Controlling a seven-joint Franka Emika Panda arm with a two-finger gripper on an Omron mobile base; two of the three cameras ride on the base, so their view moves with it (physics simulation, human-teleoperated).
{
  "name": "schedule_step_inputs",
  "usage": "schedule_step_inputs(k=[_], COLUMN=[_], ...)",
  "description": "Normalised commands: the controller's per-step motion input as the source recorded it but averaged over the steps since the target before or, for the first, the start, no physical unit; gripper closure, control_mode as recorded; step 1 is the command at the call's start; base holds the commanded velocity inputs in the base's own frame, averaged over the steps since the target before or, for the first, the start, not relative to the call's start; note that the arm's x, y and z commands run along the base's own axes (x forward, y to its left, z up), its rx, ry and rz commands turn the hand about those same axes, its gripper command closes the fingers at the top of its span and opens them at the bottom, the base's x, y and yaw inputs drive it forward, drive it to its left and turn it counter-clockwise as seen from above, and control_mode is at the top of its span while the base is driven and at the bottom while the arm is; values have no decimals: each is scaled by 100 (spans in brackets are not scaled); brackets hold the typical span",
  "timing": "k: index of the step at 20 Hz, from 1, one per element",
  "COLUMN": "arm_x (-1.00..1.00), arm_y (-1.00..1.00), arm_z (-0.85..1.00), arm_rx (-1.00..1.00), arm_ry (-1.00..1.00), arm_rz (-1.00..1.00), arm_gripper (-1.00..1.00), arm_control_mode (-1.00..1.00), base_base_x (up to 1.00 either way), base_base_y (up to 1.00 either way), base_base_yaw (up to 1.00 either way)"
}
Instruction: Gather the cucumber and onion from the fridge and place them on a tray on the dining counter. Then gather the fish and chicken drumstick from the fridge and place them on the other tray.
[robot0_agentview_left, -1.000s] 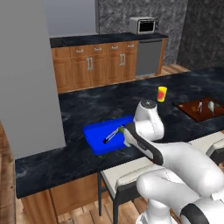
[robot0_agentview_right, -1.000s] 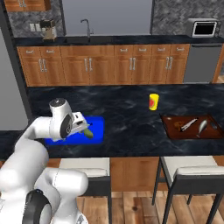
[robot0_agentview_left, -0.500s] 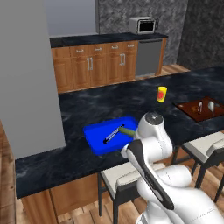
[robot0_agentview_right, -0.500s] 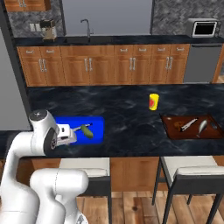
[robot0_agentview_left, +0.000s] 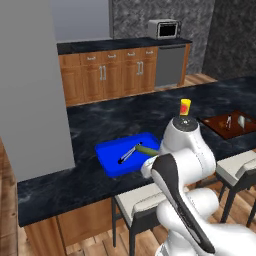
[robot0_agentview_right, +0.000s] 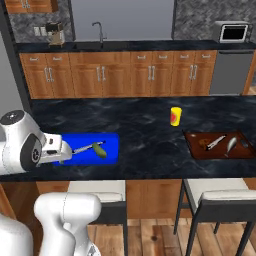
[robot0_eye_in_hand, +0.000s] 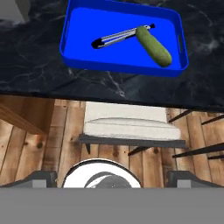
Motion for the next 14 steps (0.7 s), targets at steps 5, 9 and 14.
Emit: schedule_step_inputs(k=[5, 9, 14], arm_x=[-100, -92, -47], arm_y=[-17, -14, -2], arm_z=[5, -1, -15], arm_rx=[9, 4, -1], arm_ry=[-20, -15, -3], arm_rz=[-4, -6, -1], arm_gripper=[-100, -100, -100], arm_control_mode=[-100, -100, 100], base_base_x=[0, 0, -12], base_base_y=[0, 0, 1], base_base_yaw=[0, 0, 0])
